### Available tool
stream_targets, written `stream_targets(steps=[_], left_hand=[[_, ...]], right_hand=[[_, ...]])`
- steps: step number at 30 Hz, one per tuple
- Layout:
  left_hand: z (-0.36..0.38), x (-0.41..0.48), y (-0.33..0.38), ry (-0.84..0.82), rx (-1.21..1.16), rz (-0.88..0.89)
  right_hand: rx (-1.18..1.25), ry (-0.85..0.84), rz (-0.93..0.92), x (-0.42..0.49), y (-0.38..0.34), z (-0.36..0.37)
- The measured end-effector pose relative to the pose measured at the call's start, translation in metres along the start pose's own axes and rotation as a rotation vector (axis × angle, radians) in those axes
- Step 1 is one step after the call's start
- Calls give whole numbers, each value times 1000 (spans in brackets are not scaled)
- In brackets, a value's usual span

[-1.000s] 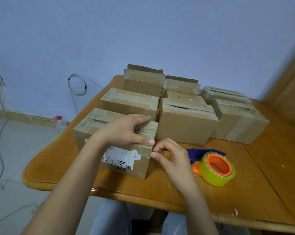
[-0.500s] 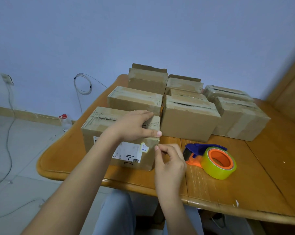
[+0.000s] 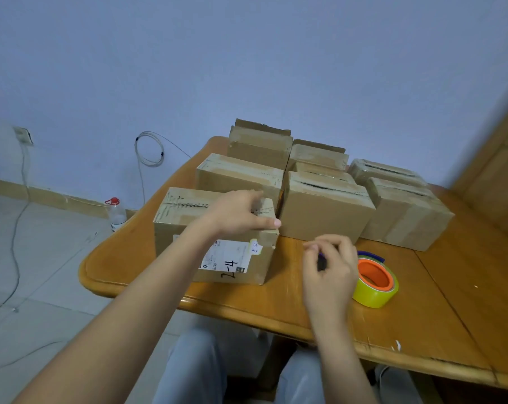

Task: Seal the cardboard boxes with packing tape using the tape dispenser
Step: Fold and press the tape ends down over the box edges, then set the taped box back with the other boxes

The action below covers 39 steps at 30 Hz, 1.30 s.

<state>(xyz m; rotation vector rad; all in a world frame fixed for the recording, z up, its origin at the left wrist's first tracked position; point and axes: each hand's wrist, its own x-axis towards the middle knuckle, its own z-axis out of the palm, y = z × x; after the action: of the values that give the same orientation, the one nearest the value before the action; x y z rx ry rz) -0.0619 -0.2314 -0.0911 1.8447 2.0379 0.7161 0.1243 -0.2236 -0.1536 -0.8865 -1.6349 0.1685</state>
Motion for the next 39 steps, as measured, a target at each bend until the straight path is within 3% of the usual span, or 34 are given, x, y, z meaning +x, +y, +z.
stream_targets(steps=[3,7,12,15,18,27,39], left_hand=[[-7,-6,0,72,-260,-3],[-35,-17,-9,155,-236,49],[-75,-20,-36,-282,379,-35],[-74,-18,-46,-434,425,-85],[-65,-17,-53,-383,464,-35],[-67,-24,-39,-253,600,116],[-158,25,69,42,706,291]], right_hand=[[93,-57,22,32,-1,-4],[164,-542,-47,69,-2,10],[-27,-1184,-165,106,-7,39],[-228,-1368,-264,115,-13,62],[-365,-1405,-344,109,-19,71],[-394,-1256,-462,108,-30,36],[-441,-950,-527,235,-71,-34]])
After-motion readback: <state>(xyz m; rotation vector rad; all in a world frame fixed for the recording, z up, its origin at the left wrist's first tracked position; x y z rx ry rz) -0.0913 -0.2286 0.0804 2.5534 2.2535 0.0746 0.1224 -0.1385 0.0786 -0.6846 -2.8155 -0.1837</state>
